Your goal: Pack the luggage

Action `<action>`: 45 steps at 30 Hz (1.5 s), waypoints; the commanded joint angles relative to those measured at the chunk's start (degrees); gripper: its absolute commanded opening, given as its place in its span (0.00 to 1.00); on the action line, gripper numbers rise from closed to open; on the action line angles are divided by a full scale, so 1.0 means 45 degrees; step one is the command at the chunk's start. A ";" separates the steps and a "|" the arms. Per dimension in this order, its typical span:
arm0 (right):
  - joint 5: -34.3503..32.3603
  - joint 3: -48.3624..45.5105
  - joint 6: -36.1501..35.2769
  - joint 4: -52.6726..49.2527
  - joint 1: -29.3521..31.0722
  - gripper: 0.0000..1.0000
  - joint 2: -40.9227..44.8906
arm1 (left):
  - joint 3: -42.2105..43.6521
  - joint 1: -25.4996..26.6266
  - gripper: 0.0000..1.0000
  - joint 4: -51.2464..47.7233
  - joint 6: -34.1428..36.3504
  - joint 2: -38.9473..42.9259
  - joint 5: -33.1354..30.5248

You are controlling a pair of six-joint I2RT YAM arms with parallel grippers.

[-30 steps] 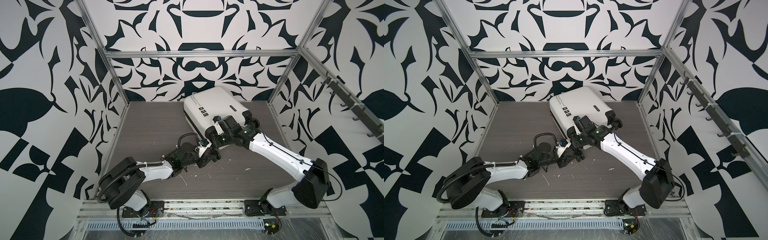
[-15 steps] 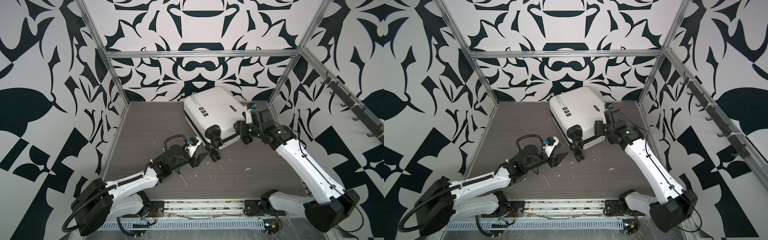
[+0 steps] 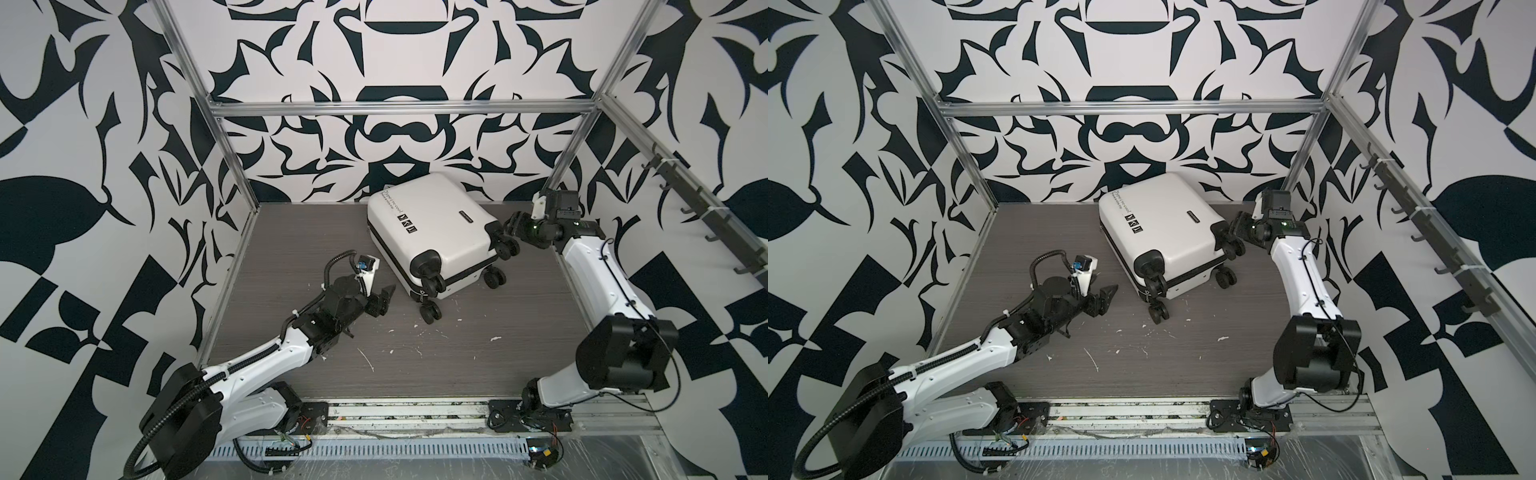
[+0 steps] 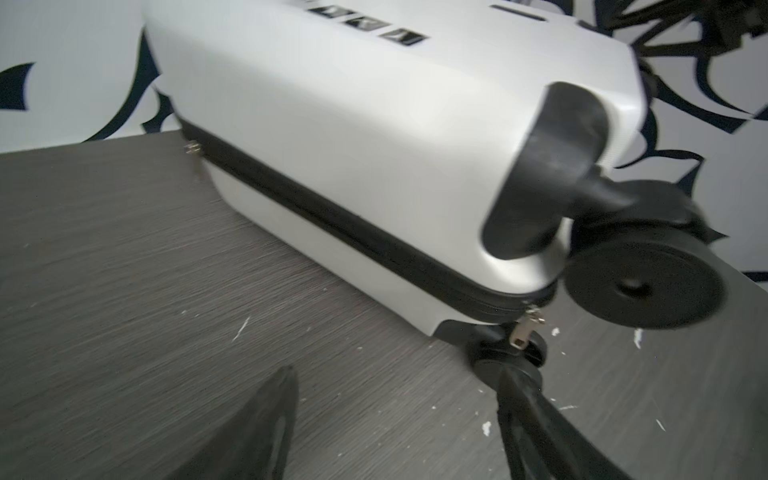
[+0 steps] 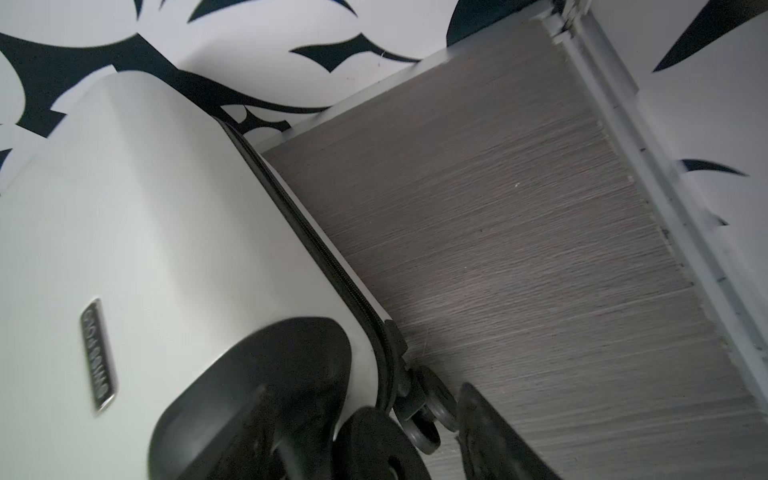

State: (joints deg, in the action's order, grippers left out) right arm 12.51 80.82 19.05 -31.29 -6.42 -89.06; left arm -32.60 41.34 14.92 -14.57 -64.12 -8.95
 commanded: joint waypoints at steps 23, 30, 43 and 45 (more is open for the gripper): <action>0.4753 -0.3411 0.0135 0.2796 0.1571 0.62 0.2352 | 0.0849 -0.2923 0.78 0.0193 -0.2185 0.0484 0.1639; 0.3493 -0.3827 0.0731 0.2659 0.3664 0.60 0.2879 | 0.1914 -0.2929 0.73 0.1664 -0.1995 0.0284 0.2471; 0.1609 -0.3747 0.0715 0.1409 0.5019 0.67 0.3530 | 0.4579 -0.2896 0.58 0.4139 -0.2015 0.0982 0.2716; 0.1457 -0.3645 0.0614 0.1061 0.5017 0.68 0.3594 | 0.4753 -0.2898 0.58 0.4591 -0.1755 0.0925 0.2563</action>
State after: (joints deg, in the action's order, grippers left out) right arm 21.02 62.59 22.72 -23.83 16.21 -75.00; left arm -12.01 28.40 29.80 -23.90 -60.75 3.57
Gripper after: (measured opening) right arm 0.678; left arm 0.584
